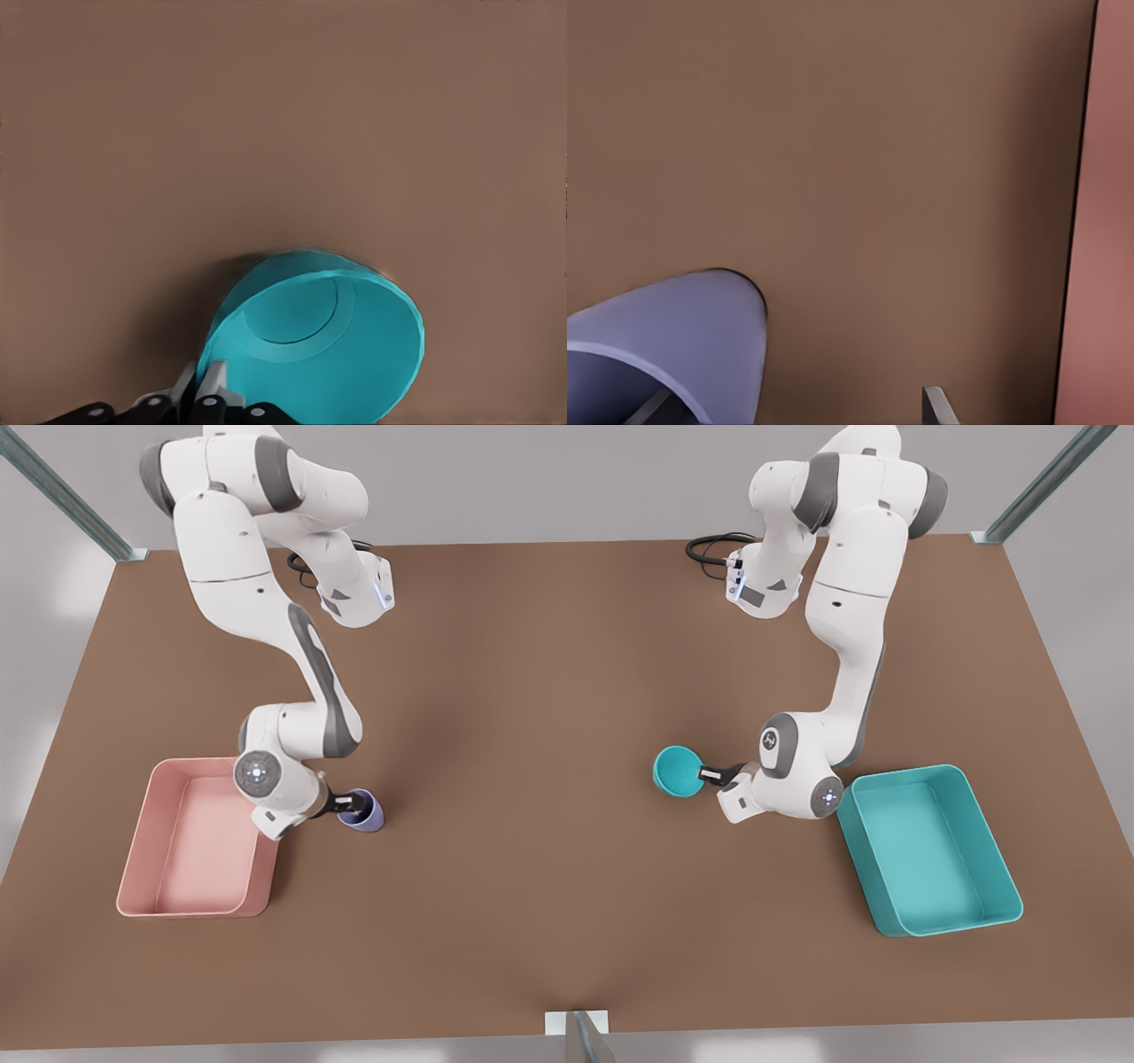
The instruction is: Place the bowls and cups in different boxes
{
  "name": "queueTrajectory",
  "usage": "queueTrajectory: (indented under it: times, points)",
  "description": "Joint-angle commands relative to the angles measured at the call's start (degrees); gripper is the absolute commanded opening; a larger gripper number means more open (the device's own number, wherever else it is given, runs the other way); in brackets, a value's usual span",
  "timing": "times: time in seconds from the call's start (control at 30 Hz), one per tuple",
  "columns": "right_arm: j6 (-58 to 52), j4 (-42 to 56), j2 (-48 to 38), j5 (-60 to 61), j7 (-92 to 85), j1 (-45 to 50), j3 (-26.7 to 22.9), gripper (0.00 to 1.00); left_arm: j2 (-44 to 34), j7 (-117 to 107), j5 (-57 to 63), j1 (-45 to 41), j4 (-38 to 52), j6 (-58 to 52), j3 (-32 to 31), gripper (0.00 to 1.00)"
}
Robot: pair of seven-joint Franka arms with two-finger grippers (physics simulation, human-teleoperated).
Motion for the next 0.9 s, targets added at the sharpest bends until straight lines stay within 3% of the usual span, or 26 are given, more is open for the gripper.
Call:
queueTrajectory:
  times: [0.0, 0.03, 0.1, 0.17, 0.23, 0.3, 0.37, 0.47, 0.63, 0.73, 0.87]
  points:
    - [1.6, 0.2, 0.4, 0.0, 0.1, 0.0, 0.1, 1.0, -0.1, 9.2, 0.1, 0.0, 0.6, -1.4, 0.2, 0.21]
    - [1.6, 0.2, 0.6, 0.0, 0.0, 0.0, 0.1, 0.96, -0.6, 9.2, 0.3, 0.0, 1.0, -2.7, 0.9, 0.21]
    - [1.6, 0.2, 0.6, 0.0, -0.1, 0.3, 0.1, 0.61, -4.2, 5.7, 5.0, -0.1, 3.0, -6.7, 4.6, 0.21]
    - [1.4, 0.8, 0.7, 0.0, -0.1, 1.0, 0.2, 0.35, -7.4, -5.3, 16.7, 0.7, 11.8, -15.0, 5.5, 0.21]
    - [0.6, 2.0, 1.2, 0.0, 0.0, 1.3, 0.1, 0.21, -7.9, -5.8, 17.3, 2.5, 17.8, -18.7, 9.9, 0.21]
    - [0.3, 2.9, 1.4, 0.0, -0.5, 1.3, 0.2, 0.21, -6.6, -5.7, 17.8, 3.3, 24.3, -21.6, 17.4, 0.21]
    - [-1.2, 4.6, 0.7, 0.1, -0.6, 0.6, 0.2, 0.21, -3.6, -5.5, 17.8, 6.8, 29.0, -22.4, 21.0, 0.21]
    - [-8.9, 10.9, -3.4, 0.1, -2.7, -1.8, 0.2, 0.21, -1.1, -5.5, 17.8, 10.3, 29.7, -18.1, 22.3, 0.21]
    - [-20.4, 24.9, -3.0, 1.5, -25.7, -9.6, -0.4, 0.21, 5.7, -4.6, 17.6, 13.1, 29.2, -9.1, 23.1, 0.21]
    - [-20.3, 31.4, 4.3, 2.0, -37.5, -18.7, -0.6, 0.21, 10.4, -4.2, 17.3, 14.4, 29.1, -0.4, 23.0, 0.21]
    - [-18.8, 32.9, 10.1, 2.3, -39.0, -22.0, -0.6, 0.21, 12.2, -4.2, 17.1, 14.7, 29.1, 1.0, 22.9, 0.21]
